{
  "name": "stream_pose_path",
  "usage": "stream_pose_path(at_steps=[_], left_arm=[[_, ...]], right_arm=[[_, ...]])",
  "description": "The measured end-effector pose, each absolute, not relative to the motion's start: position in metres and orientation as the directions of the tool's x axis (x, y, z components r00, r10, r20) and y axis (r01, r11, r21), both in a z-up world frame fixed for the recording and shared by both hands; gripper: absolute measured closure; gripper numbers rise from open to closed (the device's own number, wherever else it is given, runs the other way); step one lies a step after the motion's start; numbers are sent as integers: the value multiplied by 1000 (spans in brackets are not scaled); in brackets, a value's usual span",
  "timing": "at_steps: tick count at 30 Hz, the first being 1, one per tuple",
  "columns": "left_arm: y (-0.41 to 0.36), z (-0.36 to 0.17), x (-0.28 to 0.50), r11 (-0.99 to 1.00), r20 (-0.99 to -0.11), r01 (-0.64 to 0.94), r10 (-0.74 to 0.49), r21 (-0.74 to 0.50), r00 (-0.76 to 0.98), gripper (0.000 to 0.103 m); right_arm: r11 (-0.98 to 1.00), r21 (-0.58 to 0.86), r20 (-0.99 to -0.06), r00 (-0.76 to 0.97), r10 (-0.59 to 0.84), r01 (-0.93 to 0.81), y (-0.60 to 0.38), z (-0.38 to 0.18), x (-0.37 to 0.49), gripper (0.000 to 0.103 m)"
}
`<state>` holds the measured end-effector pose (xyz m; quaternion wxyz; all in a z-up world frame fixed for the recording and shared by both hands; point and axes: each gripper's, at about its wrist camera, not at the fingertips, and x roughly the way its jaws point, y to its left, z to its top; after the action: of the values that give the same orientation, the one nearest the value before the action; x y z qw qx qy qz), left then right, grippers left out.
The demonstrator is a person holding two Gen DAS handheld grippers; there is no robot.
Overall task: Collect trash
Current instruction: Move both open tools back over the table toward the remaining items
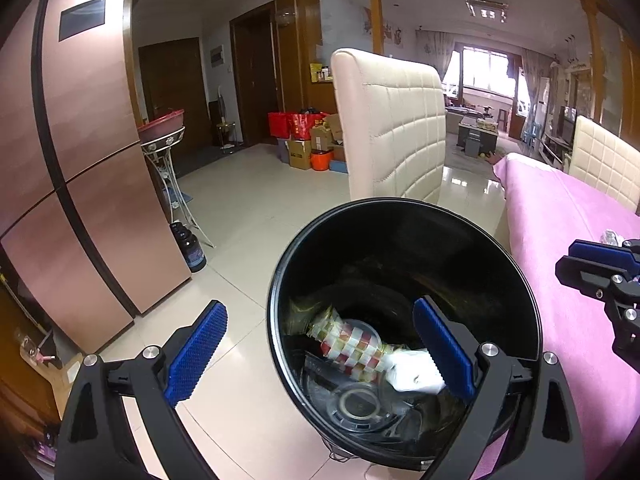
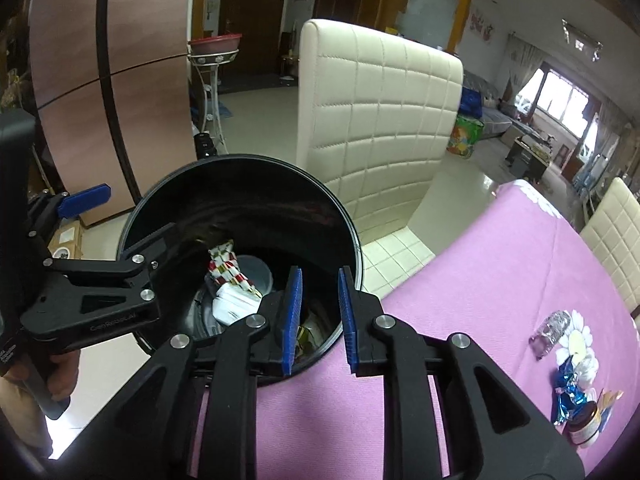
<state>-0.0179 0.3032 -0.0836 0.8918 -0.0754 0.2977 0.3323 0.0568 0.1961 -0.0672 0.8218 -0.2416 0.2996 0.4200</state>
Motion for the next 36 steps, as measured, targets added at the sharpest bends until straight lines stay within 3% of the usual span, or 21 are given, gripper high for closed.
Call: stream_pose_path(at_steps=[2, 3, 4, 21, 26, 29, 36], left_arm=[[298, -83, -14, 780, -583, -623, 536, 63, 611, 11], [295, -83, -12, 787, -584, -614, 529, 64, 616, 11], [294, -84, -11, 792, -584, -608, 524, 65, 620, 11], [181, -75, 65, 933, -592, -346, 337, 103, 732, 11], [138, -72, 95, 974, -607, -210, 218, 86, 764, 11], [104, -72, 114, 983, -608, -127, 184, 136, 772, 11], [49, -71, 152, 985, -600, 28, 81, 171, 796, 11]], right_arm=[[549, -145, -695, 480, 535, -823, 188, -68, 59, 58], [565, -150, -677, 501, 539, -811, 180, -66, 60, 22], [584, -164, -641, 536, 549, -795, 172, -63, 58, 13], [813, -220, -615, 724, 314, -539, 40, -66, 119, 13], [886, -197, -642, 739, 207, -420, -18, -66, 152, 13], [918, -191, -657, 740, 144, -348, -49, -70, 170, 13], [959, -136, -700, 709, 84, -248, -86, -90, 204, 13]])
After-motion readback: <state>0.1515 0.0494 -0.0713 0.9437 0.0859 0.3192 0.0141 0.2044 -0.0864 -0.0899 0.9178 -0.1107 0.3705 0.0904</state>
